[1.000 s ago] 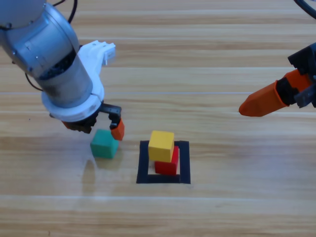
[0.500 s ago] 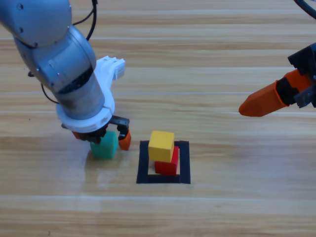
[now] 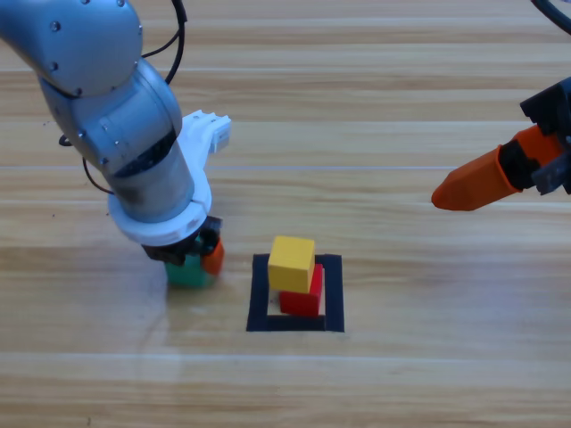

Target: Stack the blocks in the rectangular block: red at the bottom, yellow in the middle, green on top

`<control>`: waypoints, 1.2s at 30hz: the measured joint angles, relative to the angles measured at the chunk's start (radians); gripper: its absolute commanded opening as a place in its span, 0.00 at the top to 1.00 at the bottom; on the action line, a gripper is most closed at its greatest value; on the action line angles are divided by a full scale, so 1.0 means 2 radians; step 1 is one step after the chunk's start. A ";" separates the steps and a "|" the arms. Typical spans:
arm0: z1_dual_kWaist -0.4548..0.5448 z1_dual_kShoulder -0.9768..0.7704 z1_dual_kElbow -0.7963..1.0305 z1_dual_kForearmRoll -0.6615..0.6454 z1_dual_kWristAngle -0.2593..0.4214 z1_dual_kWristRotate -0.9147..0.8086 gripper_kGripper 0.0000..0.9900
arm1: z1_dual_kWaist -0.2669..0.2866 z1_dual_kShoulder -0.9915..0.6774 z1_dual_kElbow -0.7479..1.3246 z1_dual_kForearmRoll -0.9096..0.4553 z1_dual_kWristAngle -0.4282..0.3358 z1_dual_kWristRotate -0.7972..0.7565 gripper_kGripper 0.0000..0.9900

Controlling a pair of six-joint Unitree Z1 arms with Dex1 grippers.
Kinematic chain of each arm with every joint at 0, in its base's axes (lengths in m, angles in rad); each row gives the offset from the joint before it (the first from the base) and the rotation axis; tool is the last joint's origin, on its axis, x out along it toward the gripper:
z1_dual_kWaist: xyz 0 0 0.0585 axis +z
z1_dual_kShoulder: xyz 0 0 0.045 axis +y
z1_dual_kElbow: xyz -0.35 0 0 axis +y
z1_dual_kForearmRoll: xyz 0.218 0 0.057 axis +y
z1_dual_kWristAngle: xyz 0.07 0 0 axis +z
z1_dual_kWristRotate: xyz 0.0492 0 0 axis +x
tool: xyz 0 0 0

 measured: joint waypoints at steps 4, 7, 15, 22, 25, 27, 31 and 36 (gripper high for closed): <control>0.000 0.000 0.000 0.000 0.002 0.001 0.85 | 0.000 0.000 0.000 0.000 0.000 0.000 0.00; 0.000 0.000 -0.005 0.002 0.011 0.002 0.86 | 0.000 0.000 0.000 0.000 0.000 0.000 0.00; 0.000 0.006 -0.236 0.184 0.038 0.002 0.96 | 0.000 0.000 0.000 0.000 0.000 0.000 0.00; 0.000 0.091 -0.464 0.351 0.007 -0.041 0.96 | 0.000 0.000 0.000 0.000 0.000 0.000 0.00; -0.001 0.122 -0.463 0.359 -0.012 -0.067 0.96 | 0.000 0.000 0.000 0.000 0.000 0.001 0.00; -0.003 0.131 -0.463 0.365 -0.021 -0.085 0.96 | 0.000 0.000 0.000 0.000 0.000 0.001 0.00; -0.016 0.133 -0.474 0.377 -0.022 -0.103 0.96 | 0.000 0.000 0.000 0.000 0.000 0.001 0.00; -0.035 0.133 -0.488 0.385 -0.022 -0.107 0.96 | 0.000 0.000 0.000 0.000 0.000 0.002 0.00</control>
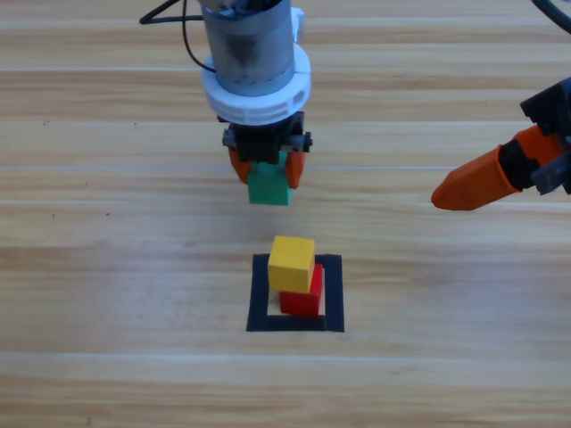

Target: Stack the blocks in the rectangular block: red at the bottom, yellow in the middle, green on top

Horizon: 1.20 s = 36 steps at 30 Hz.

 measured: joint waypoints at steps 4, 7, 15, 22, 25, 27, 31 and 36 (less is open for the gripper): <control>-0.013 -0.001 -0.007 0.007 0.000 -0.007 0.96 | 0.000 0.000 0.000 0.000 0.000 0.001 0.00; -0.020 -0.001 -0.007 0.007 0.000 -0.013 0.96 | 0.000 0.000 0.000 0.000 0.000 0.001 0.00; -0.036 -0.001 -0.007 0.007 0.000 -0.033 0.96 | 0.000 0.000 0.000 0.000 0.000 0.001 0.00; -0.039 -0.001 -0.005 0.007 0.000 -0.036 0.96 | 0.000 0.000 0.000 0.000 0.000 0.002 0.00; -0.039 -0.002 0.005 0.007 0.000 -0.039 0.96 | 0.000 0.000 0.000 0.000 0.000 0.002 0.00; -0.040 -0.003 0.017 0.007 0.000 -0.042 0.96 | 0.000 0.000 0.000 0.001 0.000 0.002 0.00; -0.042 -0.004 0.032 0.007 0.000 -0.043 0.96 | 0.000 0.000 0.000 0.001 0.000 0.003 0.00; -0.048 -0.013 0.037 0.007 0.000 -0.046 0.96 | 0.000 0.000 0.000 0.001 0.000 0.004 0.00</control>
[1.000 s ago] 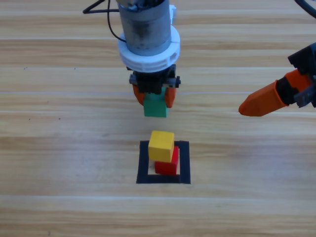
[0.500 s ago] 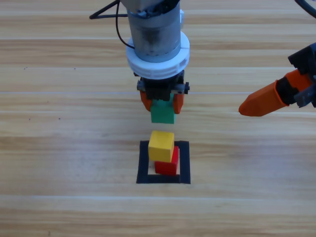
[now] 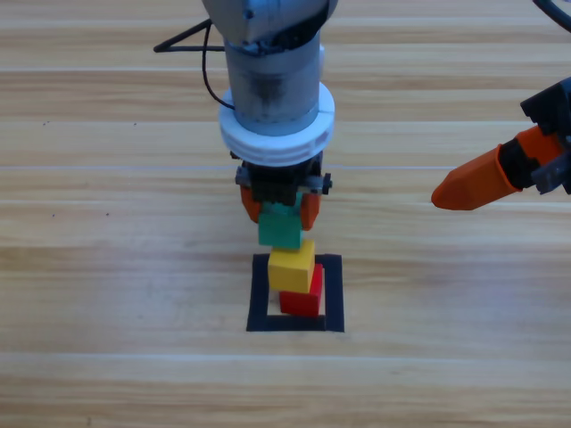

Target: Stack the blocks in the rectangular block: red at the bottom, yellow in the middle, green on top

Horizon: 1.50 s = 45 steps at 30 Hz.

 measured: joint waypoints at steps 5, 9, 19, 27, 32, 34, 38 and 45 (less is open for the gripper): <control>-0.010 -0.012 0.000 0.000 0.000 -0.007 0.96 | 0.000 0.000 0.000 0.000 0.000 0.000 0.00; -0.014 -0.012 0.002 0.000 0.000 -0.026 0.96 | 0.000 0.000 0.000 0.000 0.000 0.000 0.00; -0.022 -0.012 0.006 0.000 0.000 -0.049 0.96 | 0.000 0.000 0.000 0.000 0.000 0.000 0.00; -0.027 -0.012 0.006 0.000 0.003 -0.055 0.96 | 0.000 0.000 0.000 0.000 0.000 0.000 0.00; -0.028 -0.011 0.006 0.000 0.004 -0.057 0.96 | 0.000 0.000 0.000 0.000 0.000 0.000 0.00; -0.028 -0.011 0.006 0.000 0.005 -0.057 0.96 | 0.000 0.000 0.000 0.000 0.000 0.000 0.00; -0.028 -0.010 0.006 0.000 0.007 -0.057 0.96 | 0.000 0.000 0.000 0.000 0.000 0.000 0.00; -0.028 -0.009 0.006 0.000 0.009 -0.057 0.96 | 0.000 0.000 0.000 0.000 0.000 0.000 0.00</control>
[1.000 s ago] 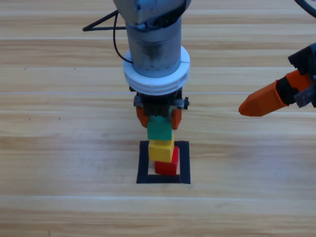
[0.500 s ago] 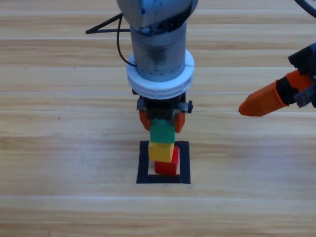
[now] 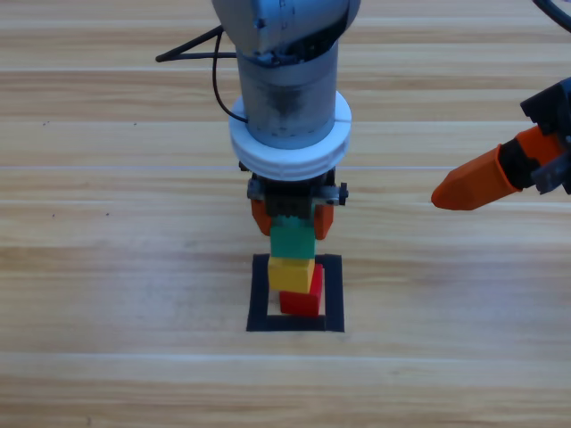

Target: Stack the blocks in the rectangular block: red at the bottom, yellow in the middle, green on top

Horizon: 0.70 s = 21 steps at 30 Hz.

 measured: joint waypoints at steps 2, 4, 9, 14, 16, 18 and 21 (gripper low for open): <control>0.000 0.002 0.000 0.000 0.001 0.000 0.96 | 0.000 0.000 0.000 0.000 0.000 0.000 0.00; -0.001 0.005 0.000 0.000 0.001 0.000 0.96 | 0.000 0.000 0.000 0.000 0.000 0.000 0.00; -0.004 0.014 -0.001 0.000 0.001 0.000 0.96 | 0.000 0.000 0.000 0.000 0.000 0.000 0.00; -0.005 0.017 -0.001 0.000 0.001 0.000 0.96 | 0.000 0.000 0.000 0.000 0.000 0.000 0.00; -0.005 0.017 -0.001 0.000 0.002 0.000 0.96 | 0.000 0.000 0.000 0.000 0.000 0.000 0.00; -0.005 0.017 -0.001 0.000 0.002 0.000 0.96 | 0.000 0.000 0.000 0.000 0.000 0.000 0.00; -0.005 0.017 -0.001 0.000 0.003 0.000 0.96 | 0.000 0.000 0.000 0.000 0.000 0.000 0.00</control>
